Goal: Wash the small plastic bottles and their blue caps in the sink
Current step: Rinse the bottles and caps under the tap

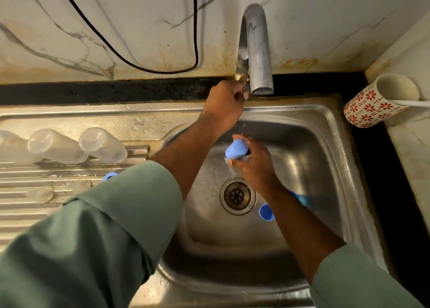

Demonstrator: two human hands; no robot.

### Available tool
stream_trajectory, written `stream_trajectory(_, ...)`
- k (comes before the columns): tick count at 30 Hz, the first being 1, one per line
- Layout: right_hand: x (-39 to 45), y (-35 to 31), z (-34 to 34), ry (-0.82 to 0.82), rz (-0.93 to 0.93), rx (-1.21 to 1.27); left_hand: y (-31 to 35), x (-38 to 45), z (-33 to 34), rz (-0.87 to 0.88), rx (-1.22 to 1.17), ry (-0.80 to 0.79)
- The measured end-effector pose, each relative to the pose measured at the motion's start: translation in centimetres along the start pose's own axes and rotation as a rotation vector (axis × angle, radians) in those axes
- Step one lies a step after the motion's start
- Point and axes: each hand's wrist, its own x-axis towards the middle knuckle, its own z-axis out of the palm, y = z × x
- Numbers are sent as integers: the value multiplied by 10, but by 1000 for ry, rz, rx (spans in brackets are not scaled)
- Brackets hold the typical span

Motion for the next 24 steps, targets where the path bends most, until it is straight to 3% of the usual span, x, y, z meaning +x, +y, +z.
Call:
stream_trajectory(2, -3, -5, -2, 62, 3, -37, -10, 0, -3, 18, 150, -98)
stream_trajectory(5, -12, 4, -6, -219, 159, -289, -28, -23, -7, 17, 340, -175)
stream_trajectory(6, -16, 0, -8, -194, 174, -284, -37, -37, -10, 15, 386, -180)
stream_trajectory(8, -16, 1, -10, 35, 106, -157, -56, -61, -17, -1, 457, -174)
stream_trajectory(9, -16, 0, -11, 45, 88, -129, -66, -73, -22, -18, 466, -168)
stream_trajectory(12, -30, -19, -13, -403, 275, -318, -86, -112, -44, -53, 463, -154)
stream_trajectory(13, -31, -20, -8, -328, 268, -325, -93, -122, -57, -46, 467, -151)
stream_trajectory(15, -29, -27, -7, -28, 176, -256, -101, -141, -81, -12, 437, -122)
stream_trajectory(16, -33, -40, 1, -51, 134, -300, -111, -154, -101, 4, 420, -78)
stream_trajectory(18, -46, -59, 20, -267, 187, -432, -133, -180, -139, 49, 403, 10)
stream_trajectory(22, -67, -146, 64, 13, -3, -181, -202, -220, -214, 24, 377, 189)
stream_trajectory(24, -82, -203, 102, -23, -171, -117, -244, -232, -247, -44, 425, 210)
